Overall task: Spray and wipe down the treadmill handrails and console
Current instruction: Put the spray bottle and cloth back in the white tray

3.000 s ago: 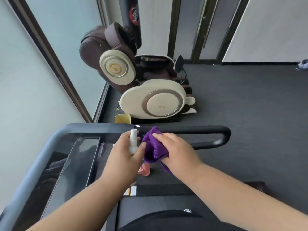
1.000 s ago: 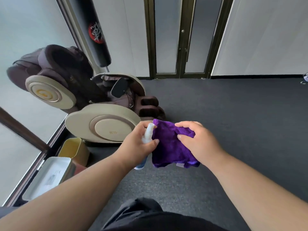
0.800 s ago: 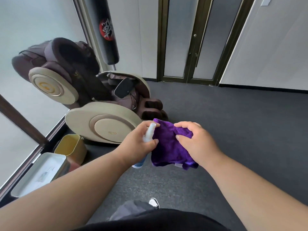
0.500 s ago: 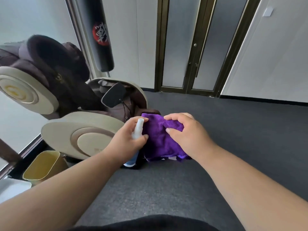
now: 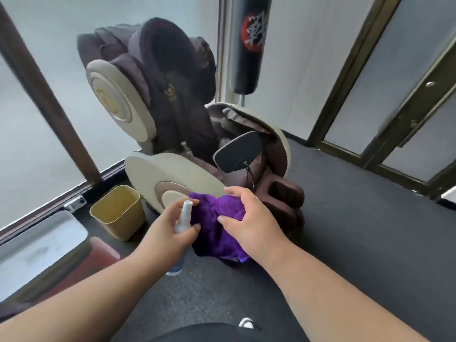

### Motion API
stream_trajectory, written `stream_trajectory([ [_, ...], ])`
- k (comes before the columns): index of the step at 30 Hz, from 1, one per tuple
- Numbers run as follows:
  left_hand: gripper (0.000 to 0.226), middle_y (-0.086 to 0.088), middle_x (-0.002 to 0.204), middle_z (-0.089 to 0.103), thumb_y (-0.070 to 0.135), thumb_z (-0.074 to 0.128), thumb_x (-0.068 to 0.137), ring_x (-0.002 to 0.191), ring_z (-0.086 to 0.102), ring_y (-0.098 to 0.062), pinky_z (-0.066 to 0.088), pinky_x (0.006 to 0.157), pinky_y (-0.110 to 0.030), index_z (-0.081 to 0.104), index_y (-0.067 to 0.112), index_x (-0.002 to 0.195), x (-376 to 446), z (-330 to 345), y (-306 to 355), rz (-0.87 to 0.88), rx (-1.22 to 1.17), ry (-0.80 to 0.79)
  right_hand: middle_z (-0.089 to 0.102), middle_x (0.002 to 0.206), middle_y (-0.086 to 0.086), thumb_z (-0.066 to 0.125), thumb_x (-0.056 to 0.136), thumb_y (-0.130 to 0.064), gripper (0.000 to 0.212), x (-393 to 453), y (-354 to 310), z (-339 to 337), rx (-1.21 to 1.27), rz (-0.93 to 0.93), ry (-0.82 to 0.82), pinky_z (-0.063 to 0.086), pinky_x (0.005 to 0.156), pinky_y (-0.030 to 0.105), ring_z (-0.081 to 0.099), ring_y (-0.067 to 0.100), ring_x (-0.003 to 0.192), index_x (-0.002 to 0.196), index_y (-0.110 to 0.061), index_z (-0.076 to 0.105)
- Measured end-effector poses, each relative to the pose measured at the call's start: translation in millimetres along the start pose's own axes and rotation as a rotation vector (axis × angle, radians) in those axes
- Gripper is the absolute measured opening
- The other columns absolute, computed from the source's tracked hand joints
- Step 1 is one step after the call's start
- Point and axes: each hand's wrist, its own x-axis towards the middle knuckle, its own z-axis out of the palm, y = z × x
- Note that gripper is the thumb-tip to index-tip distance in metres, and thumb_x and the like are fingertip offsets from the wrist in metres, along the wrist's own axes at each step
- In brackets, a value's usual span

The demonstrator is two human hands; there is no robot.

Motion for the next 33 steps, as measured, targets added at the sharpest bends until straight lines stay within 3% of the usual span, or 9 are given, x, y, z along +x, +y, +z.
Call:
stream_trajectory([
  [2,0.049,0.03,0.101,0.065,0.006,0.072,0.087,0.093,0.062,0.008,0.045,0.075,-0.007,0.06,0.049,0.107,18.0,-3.2,-18.1,-0.079,-0.013,0.089,0.058,0.122,-0.023,0.076,0.08,-0.03,0.054,41.6,5.6,14.0,-0.013,-0.033,-0.101,0.047,0.098,0.022,0.056,-0.002,0.11,0.124,-0.048,0.05],
  [6,0.044,0.019,0.103,0.067,0.006,0.072,0.088,0.092,0.061,0.012,0.044,0.076,-0.004,0.059,0.042,0.109,57.1,-16.3,-38.4,-0.157,-0.033,0.328,0.062,0.114,-0.023,0.075,0.081,-0.024,0.045,122.8,6.1,40.8,0.089,-0.12,-0.319,0.048,0.095,0.022,0.059,-0.006,0.103,0.109,-0.053,0.055],
  [15,0.021,0.02,0.1,0.066,0.059,0.055,0.084,0.095,0.063,-0.002,0.049,0.086,-0.023,0.053,0.06,0.104,80.2,-64.2,-72.6,-0.264,-0.062,0.787,0.069,0.104,-0.016,0.073,0.083,-0.018,0.033,217.0,-31.7,127.1,0.22,-0.231,-0.658,0.055,0.091,0.033,0.065,0.001,0.097,0.103,-0.043,0.068],
  [17,0.02,0.024,0.096,0.066,0.063,0.05,0.084,0.09,0.061,0.002,0.047,0.082,-0.018,0.052,0.061,0.105,76.7,-86.0,-84.4,-0.281,-0.069,0.855,0.07,0.101,-0.018,0.074,0.083,-0.02,0.033,229.2,-44.9,157.9,0.224,-0.244,-0.727,0.056,0.089,0.032,0.066,0.001,0.095,0.102,-0.047,0.067],
  [20,0.028,0.016,0.083,0.064,0.067,0.043,0.088,0.083,0.062,-0.012,0.051,0.077,-0.033,0.053,0.052,0.108,73.1,-123.2,-107.9,-0.323,-0.091,0.914,0.071,0.1,-0.015,0.074,0.084,-0.018,0.034,243.0,-64.2,213.1,0.235,-0.243,-0.788,0.057,0.089,0.036,0.068,0.004,0.095,0.101,-0.046,0.068],
  [23,0.026,0.014,0.061,0.051,0.06,0.038,0.094,0.054,0.048,-0.013,0.043,0.055,-0.033,0.052,0.043,0.108,70.2,-168.8,-137.4,-0.353,-0.138,0.906,0.072,0.1,-0.015,0.074,0.084,-0.016,0.032,257.9,-88.1,275.7,0.224,-0.236,-0.849,0.056,0.09,0.035,0.067,0.004,0.095,0.101,-0.043,0.069],
  [26,0.02,0.01,0.09,0.056,0.049,0.035,0.103,0.085,0.053,-0.008,0.042,0.084,-0.022,0.049,0.039,0.113,66.9,-228.9,-171.2,-0.378,-0.089,0.935,0.069,0.098,-0.025,0.074,0.084,-0.016,0.031,274.3,-118.2,342.1,0.202,-0.259,-0.894,0.053,0.085,0.019,0.065,-0.004,0.093,0.103,-0.04,0.069],
  [29,0.024,0.001,0.113,0.058,0.049,0.036,0.101,0.098,0.053,0.002,0.037,0.085,-0.007,0.049,0.039,0.118,68.6,-293.2,-214.6,-0.495,-0.076,0.878,0.057,0.094,-0.045,0.074,0.082,-0.015,0.035,291.5,-145.9,405.7,0.177,-0.267,-0.917,0.043,0.071,0.001,0.059,-0.013,0.089,0.104,-0.041,0.067],
  [33,0.02,-0.004,0.126,0.053,0.041,0.043,0.105,0.106,0.056,-0.01,0.041,0.099,-0.029,0.055,0.032,0.119,65.5,-362.9,-286.1,-0.677,0.027,0.897,0.063,0.092,-0.036,0.074,0.082,-0.017,0.037,312.4,-160.8,472.1,0.119,-0.205,-0.908,0.04,0.068,0.0,0.059,-0.013,0.087,0.101,-0.047,0.065],
])
